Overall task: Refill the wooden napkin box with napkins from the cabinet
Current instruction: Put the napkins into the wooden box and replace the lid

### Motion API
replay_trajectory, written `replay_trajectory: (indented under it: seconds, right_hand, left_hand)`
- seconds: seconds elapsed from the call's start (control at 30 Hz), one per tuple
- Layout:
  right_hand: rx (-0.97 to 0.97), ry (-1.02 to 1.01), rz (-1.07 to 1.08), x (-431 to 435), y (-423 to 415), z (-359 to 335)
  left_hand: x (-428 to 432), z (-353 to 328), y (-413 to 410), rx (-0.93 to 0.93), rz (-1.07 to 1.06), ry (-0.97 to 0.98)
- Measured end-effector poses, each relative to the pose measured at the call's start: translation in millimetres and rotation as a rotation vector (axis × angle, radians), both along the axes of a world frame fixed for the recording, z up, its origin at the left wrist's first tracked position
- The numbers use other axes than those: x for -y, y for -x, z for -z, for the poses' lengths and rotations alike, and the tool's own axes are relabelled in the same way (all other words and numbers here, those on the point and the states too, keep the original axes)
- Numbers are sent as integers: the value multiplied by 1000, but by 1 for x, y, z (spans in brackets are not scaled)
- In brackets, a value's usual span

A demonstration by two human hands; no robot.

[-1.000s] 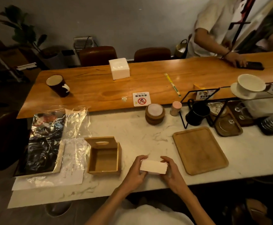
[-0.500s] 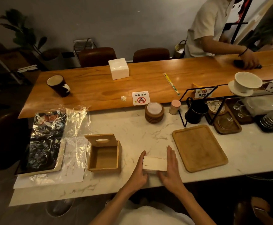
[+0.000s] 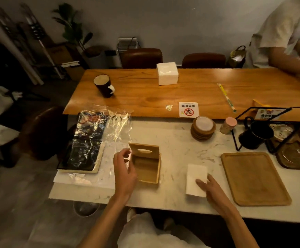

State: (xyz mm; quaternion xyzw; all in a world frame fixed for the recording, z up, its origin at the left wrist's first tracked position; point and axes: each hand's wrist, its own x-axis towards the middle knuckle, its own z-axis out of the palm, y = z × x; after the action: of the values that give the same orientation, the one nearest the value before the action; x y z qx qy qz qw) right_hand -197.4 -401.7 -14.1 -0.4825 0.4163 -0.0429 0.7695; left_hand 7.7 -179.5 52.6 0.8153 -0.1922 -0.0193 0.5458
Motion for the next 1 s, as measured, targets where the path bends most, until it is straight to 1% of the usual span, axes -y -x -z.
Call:
replay_trajectory:
  seconds: [0.03,0.07,0.1,0.13,0.2,0.23,0.3,0.33,0.37,0.4,0.5,0.6,0.67,0.7,0.73,0.8,0.93,1.0]
  right_hand:
    - [79,-289,120,-8,0,6]
    - [137,-499,215,-17,2,13]
    - [158,-621,282,-25,2,18]
    - [171,-672,337,-33,0,20]
    - [167,-660,417,-46,-5,22]
    - [172,-653,447,-51,-9,18]
    - [242,-679,498,-56,-21,3]
    - [268,-624,481,-57,-27,-9]
    - [264,-507,393,-57,-37,-26]
    - [246,-336,254,-56,-49,-49]
    - [25,340,-307,-66,-105,-111]
    - [-201,905,-771,-96,-166,-134]
    - [-369,1281,-1003,-117,-191,-127]
    - [-424,1391,-1068,-124,-198,-119]
    - [-482,1430,-1118,-129,-203,-112]
    - [-566,1387,-1183,-132,-207,-101]
    - [-584,1311,-1277,-125,-223,-87]
    - [-576,1209,-1305,-117,-231,-84]
  left_hand:
    - [-1,-1,-16,-9,30,-19]
    - [0,-2,-32,-9,97,-53]
    - [1,-3,-47,-9,186,-104]
    - [4,-5,-61,3,286,-165]
    - [12,-10,-86,31,500,-279]
    - [16,-13,-97,19,602,-325]
    - [23,-20,-115,-26,748,-407]
    - [26,-24,-121,-30,788,-445]
    - [28,-27,-126,-24,813,-481]
    - [31,-30,-130,-25,838,-508]
    - [37,-39,-140,-66,924,-544]
    - [42,-45,-149,-105,997,-584]
    - [45,-47,-153,-131,1046,-626]
    - [45,-48,-155,-141,1070,-635]
    - [45,-49,-157,-147,1090,-638]
    - [45,-51,-158,-150,1111,-643]
    - [43,-52,-158,-152,1121,-623]
    - [43,-51,-156,-168,1116,-606]
